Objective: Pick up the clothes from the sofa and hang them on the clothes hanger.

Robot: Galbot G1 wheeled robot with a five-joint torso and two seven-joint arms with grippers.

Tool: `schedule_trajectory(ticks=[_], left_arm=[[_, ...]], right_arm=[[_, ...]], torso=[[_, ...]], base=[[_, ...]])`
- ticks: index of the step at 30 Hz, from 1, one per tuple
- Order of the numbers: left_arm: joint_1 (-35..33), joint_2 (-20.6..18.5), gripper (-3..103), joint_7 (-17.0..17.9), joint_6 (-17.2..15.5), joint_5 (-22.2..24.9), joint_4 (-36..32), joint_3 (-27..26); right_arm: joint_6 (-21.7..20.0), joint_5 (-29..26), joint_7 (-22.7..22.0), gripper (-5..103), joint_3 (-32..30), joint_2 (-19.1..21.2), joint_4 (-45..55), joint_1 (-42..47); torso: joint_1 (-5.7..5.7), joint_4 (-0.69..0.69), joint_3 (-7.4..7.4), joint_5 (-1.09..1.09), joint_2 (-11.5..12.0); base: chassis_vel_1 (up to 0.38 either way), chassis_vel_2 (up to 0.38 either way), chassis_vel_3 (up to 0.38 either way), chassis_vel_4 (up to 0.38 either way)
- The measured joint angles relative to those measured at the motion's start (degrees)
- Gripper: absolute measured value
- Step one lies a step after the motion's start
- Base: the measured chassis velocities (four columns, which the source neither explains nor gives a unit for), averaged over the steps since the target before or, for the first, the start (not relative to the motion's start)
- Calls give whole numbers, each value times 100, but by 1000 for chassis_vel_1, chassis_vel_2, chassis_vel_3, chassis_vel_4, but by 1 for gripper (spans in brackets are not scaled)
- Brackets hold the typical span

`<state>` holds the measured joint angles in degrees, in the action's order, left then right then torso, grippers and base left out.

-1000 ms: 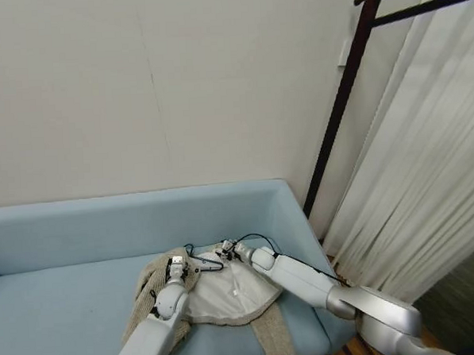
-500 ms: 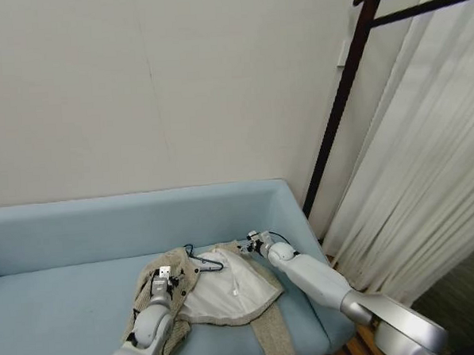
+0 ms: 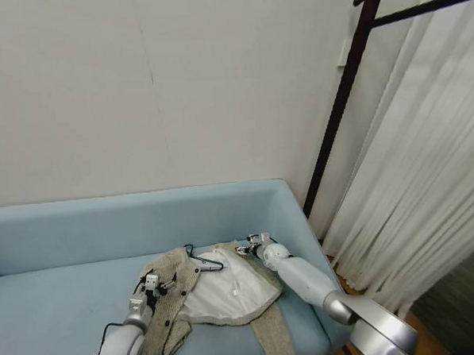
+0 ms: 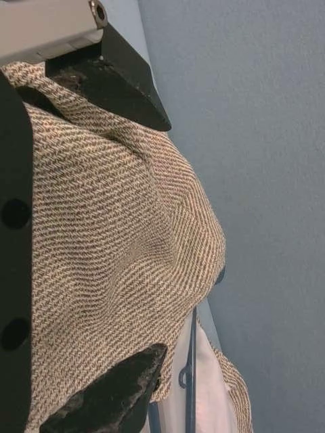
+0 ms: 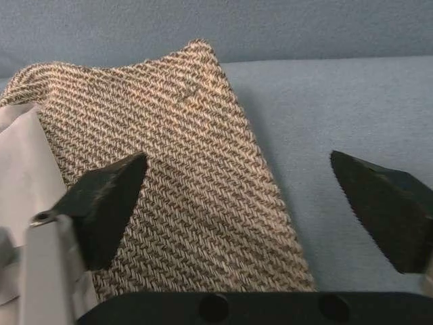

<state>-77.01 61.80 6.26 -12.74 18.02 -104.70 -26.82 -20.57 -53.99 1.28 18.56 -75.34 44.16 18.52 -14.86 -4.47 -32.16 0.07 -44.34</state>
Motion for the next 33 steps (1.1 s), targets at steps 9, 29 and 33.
schedule_trajectory(ticks=[9, 29, 33], left_arm=[[-2, 59, 100, 61, -11, 0, -34, -12], [58, 107, 100, 80, 19, -32, 15, 35], [38, 134, 100, 80, 21, -32, 5, 37]], right_arm=[[100, 277, 30, 61, -121, -197, -271, 64], [232, 219, -78, 0, -158, -56, 80, 169], [131, 317, -41, 0, -182, 21, 136, 152]], torso=[[0, 1, 0, 1, 0], [0, 1, 0, 1, 1], [0, 1, -1, 1, 1]], base=[[0, 0, 0, 0], [0, 0, 0, 0], [0, 0, 0, 0]])
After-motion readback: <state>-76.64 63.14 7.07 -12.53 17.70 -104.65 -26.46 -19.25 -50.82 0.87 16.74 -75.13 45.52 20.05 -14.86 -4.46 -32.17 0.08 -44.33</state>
